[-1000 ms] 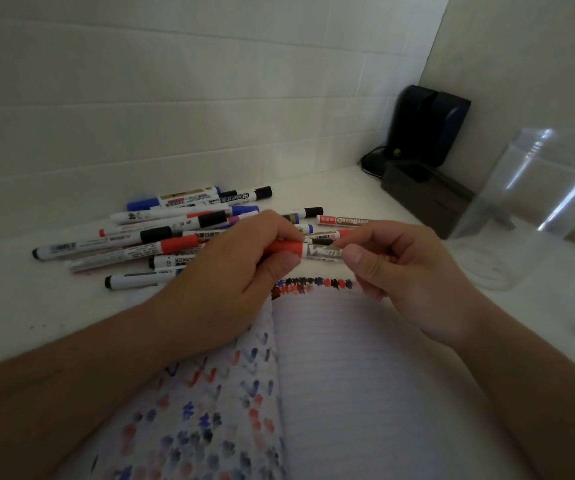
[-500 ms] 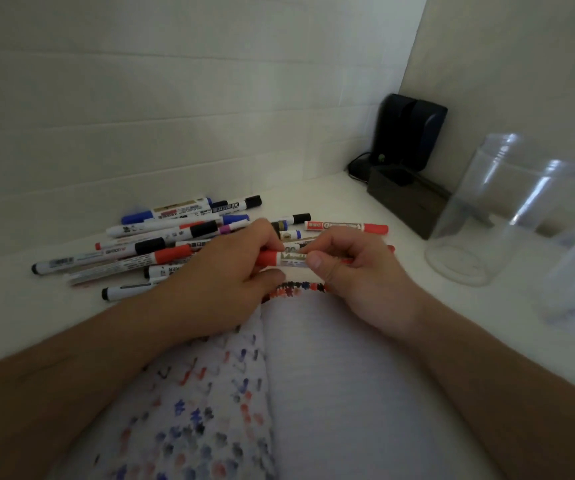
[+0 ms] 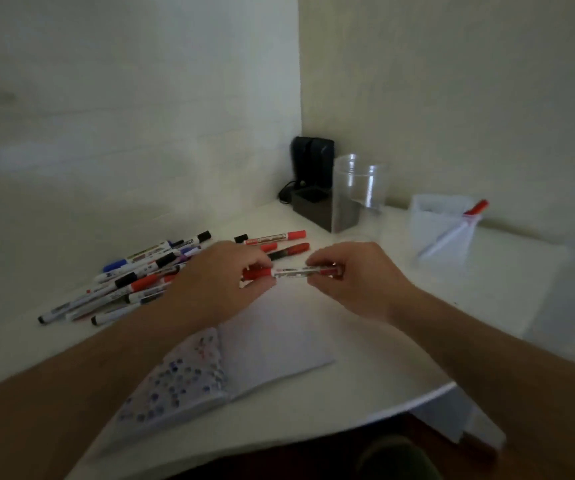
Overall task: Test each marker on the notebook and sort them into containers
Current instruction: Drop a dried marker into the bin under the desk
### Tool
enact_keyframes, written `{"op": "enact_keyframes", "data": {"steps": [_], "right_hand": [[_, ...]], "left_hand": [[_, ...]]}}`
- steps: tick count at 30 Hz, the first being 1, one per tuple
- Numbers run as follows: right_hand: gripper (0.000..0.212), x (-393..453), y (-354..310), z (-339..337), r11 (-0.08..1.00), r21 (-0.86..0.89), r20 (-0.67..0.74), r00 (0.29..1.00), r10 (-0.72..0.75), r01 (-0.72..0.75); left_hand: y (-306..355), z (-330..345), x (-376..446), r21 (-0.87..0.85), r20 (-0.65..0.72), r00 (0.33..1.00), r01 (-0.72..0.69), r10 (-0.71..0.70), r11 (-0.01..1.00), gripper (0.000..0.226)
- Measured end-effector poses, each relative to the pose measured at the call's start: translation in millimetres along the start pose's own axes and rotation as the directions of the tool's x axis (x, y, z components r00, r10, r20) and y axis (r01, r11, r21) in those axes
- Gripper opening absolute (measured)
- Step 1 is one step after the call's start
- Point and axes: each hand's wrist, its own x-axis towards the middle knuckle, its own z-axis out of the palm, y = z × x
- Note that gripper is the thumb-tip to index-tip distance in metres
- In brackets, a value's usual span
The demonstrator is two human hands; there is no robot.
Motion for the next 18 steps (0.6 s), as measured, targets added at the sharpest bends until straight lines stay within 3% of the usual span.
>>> {"op": "enact_keyframes", "data": {"steps": [3,6,10,13,18], "right_hand": [[0.014,-81.4,21.9,-48.5,0.997,-0.066,-0.104,0.994,0.019,-0.026],[0.016,-187.1,47.8,-85.0,0.984,-0.078,-0.185,0.972,0.145,-0.162],[0.016,-328.1,84.0,-94.7,0.910,-0.021,-0.212,0.891,0.401,-0.415],[0.013,-419.6,118.3,-80.1,0.783,-0.021,-0.121,0.779,0.615,-0.622],[0.009,-508.9,147.6,-45.2,0.580,-0.080,0.046,0.579,0.814,-0.810]], "left_hand": [[80.6,17.6,-2.1,-0.092,0.072,0.992,-0.097,0.104,0.991,0.019],[168.0,51.8,-11.6,-0.181,0.108,0.966,-0.213,0.235,0.960,0.020],[269.4,123.2,-33.7,-0.293,0.198,0.858,-0.409,0.474,0.864,0.022],[330.5,198.2,-58.0,-0.407,0.341,0.797,-0.353,0.498,0.843,0.026],[386.5,282.4,-102.9,-0.451,0.626,0.612,-0.221,0.483,0.865,0.027]]}}
